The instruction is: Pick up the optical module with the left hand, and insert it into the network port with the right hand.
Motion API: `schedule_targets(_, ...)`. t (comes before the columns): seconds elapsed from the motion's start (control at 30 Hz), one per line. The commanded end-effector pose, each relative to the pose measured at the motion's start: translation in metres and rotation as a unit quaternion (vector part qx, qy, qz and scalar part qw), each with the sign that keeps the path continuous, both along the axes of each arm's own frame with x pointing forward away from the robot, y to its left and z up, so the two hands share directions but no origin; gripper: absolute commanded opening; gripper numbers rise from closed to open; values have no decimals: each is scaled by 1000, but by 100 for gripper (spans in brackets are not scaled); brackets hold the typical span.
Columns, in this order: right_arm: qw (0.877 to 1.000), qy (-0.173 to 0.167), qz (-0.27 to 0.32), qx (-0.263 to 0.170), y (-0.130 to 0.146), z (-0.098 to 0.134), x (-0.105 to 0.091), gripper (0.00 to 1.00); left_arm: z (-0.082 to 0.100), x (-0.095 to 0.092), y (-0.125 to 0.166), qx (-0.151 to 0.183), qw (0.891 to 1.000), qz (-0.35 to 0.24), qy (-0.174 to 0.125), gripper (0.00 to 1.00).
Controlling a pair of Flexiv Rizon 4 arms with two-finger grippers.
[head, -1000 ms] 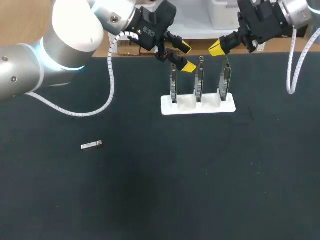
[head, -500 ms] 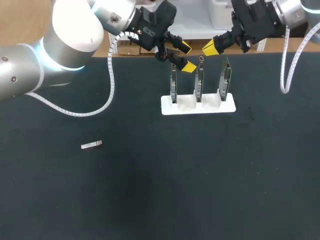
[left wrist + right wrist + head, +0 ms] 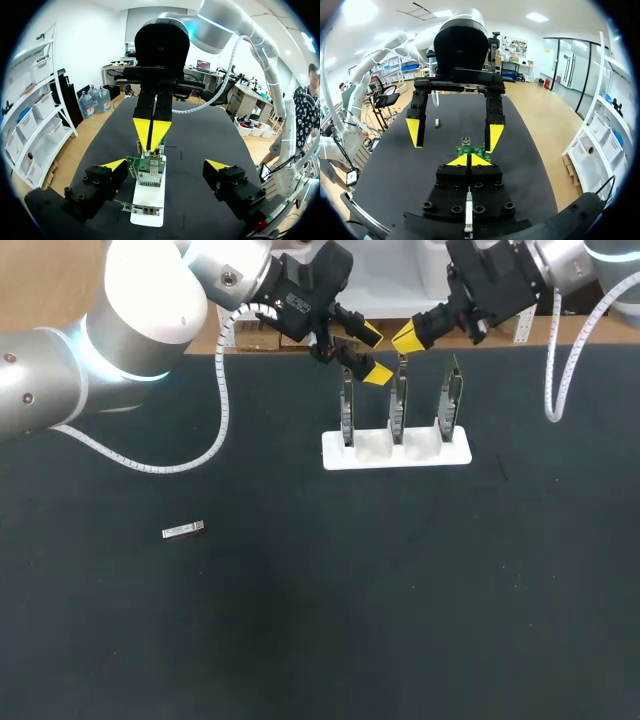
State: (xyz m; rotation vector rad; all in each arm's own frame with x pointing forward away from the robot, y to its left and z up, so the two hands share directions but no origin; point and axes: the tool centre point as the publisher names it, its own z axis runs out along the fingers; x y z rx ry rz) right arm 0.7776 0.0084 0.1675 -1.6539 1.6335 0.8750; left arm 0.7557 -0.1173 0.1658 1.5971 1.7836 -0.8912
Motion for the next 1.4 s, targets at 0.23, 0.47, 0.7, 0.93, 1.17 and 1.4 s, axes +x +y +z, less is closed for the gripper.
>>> schedule_targets(0.23, 1000, 9, 2, -6, 0, -7, 0, 0, 0, 1, 0, 1, 1000, -1, 1, 100)
schedule_targets(0.47, 1000, 14, 1, -9, -1, -9, -2, 0, 0, 1, 0, 1, 1000, -1, 1, 100)
schedule_targets(0.7, 1000, 17, 2, -11, -1, -12, -5, 0, 0, 1, 0, 1, 1000, -1, 1, 100)
schedule_targets(0.93, 1000, 21, 3, -13, -1, -16, -8, 0, 0, 1, 0, 1, 1000, -1, 1, 100)
schedule_targets(1.17, 1000, 22, 6, -16, -2, -19, -8, 0, 0, 1, 0, 1, 1000, -1, 1, 100)
schedule_targets(1.4, 1000, 25, 6, -17, -3, -21, -9, 0, 0, 1, 0, 1, 1000, -1, 1, 100)
